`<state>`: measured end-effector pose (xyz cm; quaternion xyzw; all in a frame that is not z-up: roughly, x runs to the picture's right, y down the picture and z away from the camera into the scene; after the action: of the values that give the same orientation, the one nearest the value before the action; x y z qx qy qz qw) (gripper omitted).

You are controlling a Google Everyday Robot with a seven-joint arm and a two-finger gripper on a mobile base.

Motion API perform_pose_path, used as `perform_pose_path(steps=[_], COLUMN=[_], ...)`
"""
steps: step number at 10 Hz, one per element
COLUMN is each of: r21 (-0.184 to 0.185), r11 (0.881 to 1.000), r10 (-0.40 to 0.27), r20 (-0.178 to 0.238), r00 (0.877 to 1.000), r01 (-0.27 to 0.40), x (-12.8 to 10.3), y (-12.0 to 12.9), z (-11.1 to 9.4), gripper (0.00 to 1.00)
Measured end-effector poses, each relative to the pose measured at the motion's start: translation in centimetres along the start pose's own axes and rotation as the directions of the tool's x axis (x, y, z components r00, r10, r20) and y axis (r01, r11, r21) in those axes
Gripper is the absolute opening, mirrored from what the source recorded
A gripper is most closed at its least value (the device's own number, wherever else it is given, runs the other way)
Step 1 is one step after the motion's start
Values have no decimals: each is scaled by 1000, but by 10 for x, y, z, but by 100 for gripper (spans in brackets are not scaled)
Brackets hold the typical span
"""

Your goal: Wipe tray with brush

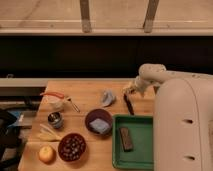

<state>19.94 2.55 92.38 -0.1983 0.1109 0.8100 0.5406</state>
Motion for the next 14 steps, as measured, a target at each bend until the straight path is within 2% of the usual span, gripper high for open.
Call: perform_pose_path(steps=[3, 7, 8, 9, 14], r21=[-19, -11, -3, -2, 6], r11=[1000, 1000, 1000, 999, 997], r10=[18, -14, -21, -36, -77], r20=[-39, -91, -98, -108, -114], r00=[999, 996, 995, 993, 991], r01=[-19, 13, 21, 36, 79], x=[3, 17, 20, 22, 23], y=[-2, 9, 8, 10, 12], z=[16, 35, 38, 41, 44], gripper=[80, 80, 75, 66, 15])
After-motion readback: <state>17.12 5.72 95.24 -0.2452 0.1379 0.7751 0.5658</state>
